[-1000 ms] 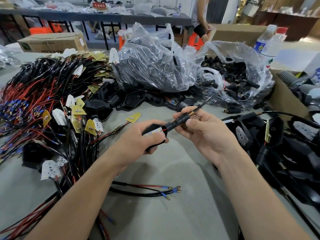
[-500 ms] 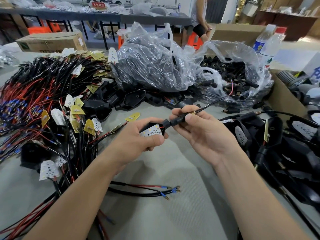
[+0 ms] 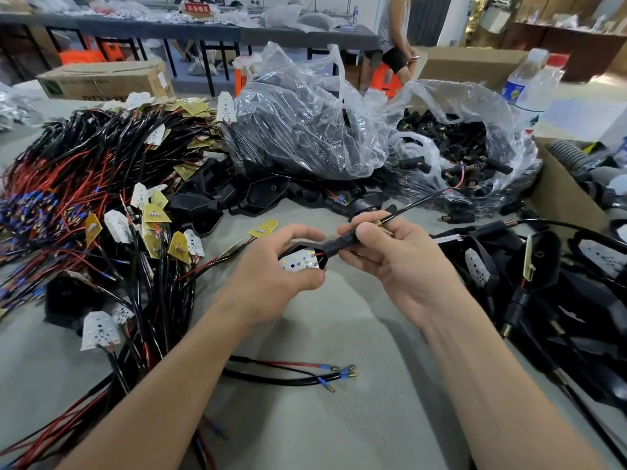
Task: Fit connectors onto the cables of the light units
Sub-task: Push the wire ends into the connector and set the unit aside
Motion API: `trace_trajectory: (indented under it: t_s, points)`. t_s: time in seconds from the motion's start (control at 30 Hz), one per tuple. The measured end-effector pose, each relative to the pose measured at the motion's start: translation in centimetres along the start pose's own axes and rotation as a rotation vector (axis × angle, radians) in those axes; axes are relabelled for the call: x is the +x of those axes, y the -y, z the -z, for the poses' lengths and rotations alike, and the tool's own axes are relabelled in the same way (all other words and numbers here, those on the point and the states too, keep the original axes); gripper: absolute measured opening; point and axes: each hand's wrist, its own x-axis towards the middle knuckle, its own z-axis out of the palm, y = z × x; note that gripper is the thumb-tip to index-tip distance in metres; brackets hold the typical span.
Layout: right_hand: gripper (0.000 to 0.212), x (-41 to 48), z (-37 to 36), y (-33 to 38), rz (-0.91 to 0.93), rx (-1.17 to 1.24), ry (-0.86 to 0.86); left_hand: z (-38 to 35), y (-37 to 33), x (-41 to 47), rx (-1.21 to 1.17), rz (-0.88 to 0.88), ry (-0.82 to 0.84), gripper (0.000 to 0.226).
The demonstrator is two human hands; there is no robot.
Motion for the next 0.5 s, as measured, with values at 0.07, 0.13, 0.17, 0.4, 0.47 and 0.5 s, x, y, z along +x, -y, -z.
trace_trajectory:
  t_s: [0.07,0.13,0.17,0.4,0.47,0.5]
  points:
    - [0.010,-0.03,0.41,0.39,-0.055,0.087,0.050,-0.17,-0.16,-0.02,-0.082,0.006,-0.005,0.038]
    - [0.012,-0.03,0.64,0.38,-0.095,0.136,0.059,-0.23,-0.15,0.01,0.004,-0.015,-0.027,0.034]
    - [0.012,0.01,0.68,0.25,-0.113,0.154,0.056,-0.25,-0.14,0.04,0.082,-0.028,-0.036,0.031]
    - [0.019,0.19,0.56,-0.27,-0.090,0.117,0.057,-0.55,0.27,0.13,0.087,0.118,0.006,0.017]
    - [0.020,0.07,0.61,-0.29,-0.081,0.081,0.076,-0.46,0.00,0.01,-0.023,0.212,0.059,0.016]
    - [0.019,0.04,0.60,-0.25,-0.081,0.069,0.085,-0.46,-0.17,-0.07,-0.078,0.247,0.088,0.016]
